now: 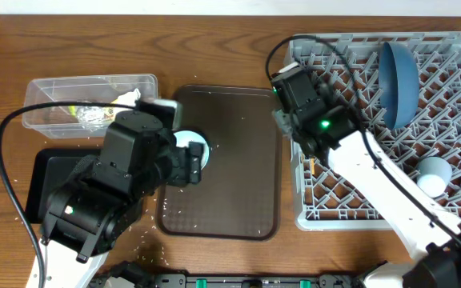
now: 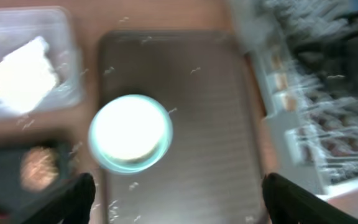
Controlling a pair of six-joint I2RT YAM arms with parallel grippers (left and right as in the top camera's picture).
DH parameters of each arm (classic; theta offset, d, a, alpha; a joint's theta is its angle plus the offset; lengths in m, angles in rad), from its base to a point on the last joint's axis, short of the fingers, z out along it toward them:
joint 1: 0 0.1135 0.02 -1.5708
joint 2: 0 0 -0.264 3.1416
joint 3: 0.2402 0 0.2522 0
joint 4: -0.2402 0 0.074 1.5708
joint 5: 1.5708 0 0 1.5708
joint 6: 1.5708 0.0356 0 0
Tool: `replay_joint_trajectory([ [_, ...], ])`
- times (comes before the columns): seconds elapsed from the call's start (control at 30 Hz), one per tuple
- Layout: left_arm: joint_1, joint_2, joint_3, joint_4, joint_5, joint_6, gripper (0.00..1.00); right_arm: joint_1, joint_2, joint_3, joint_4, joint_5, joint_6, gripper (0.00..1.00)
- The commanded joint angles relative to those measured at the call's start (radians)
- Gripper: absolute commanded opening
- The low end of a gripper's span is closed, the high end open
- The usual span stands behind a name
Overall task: Sort waste into correct bins and load items into the dishwasher rack
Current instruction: 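Reach left gripper to the light-blue rice bowl and grasp its rim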
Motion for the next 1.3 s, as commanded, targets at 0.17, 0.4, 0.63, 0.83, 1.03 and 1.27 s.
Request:
replay_joint_trajectory([
  [0.17, 0.054, 0.016, 0.012, -0.134, -0.204, -0.174, 0.86, -0.001, -0.016, 0.008, -0.020, -0.391, 0.255, 0.73],
  [0.4, 0.060, 0.164, -0.057, -0.083, -0.054, -0.182, 0.80, -0.032, -0.061, 0.008, -0.047, -0.392, 0.329, 0.70],
  [0.63, 0.064, 0.354, -0.058, 0.006, -0.009, -0.058, 0.74, -0.108, -0.225, 0.008, -0.121, -0.390, 0.329, 0.72],
  [0.83, 0.060, 0.519, -0.058, 0.047, 0.112, 0.029, 0.70, -0.192, -0.336, 0.008, -0.198, -0.380, 0.329, 0.72],
  [1.03, 0.046, 0.632, -0.058, 0.116, 0.119, 0.042, 0.64, -0.269, -0.373, 0.008, -0.245, -0.379, 0.329, 0.73],
  [1.27, -0.016, 0.769, -0.058, 0.206, 0.087, 0.023, 0.53, -0.277, -0.373, 0.008, -0.256, -0.383, 0.329, 0.73],
])
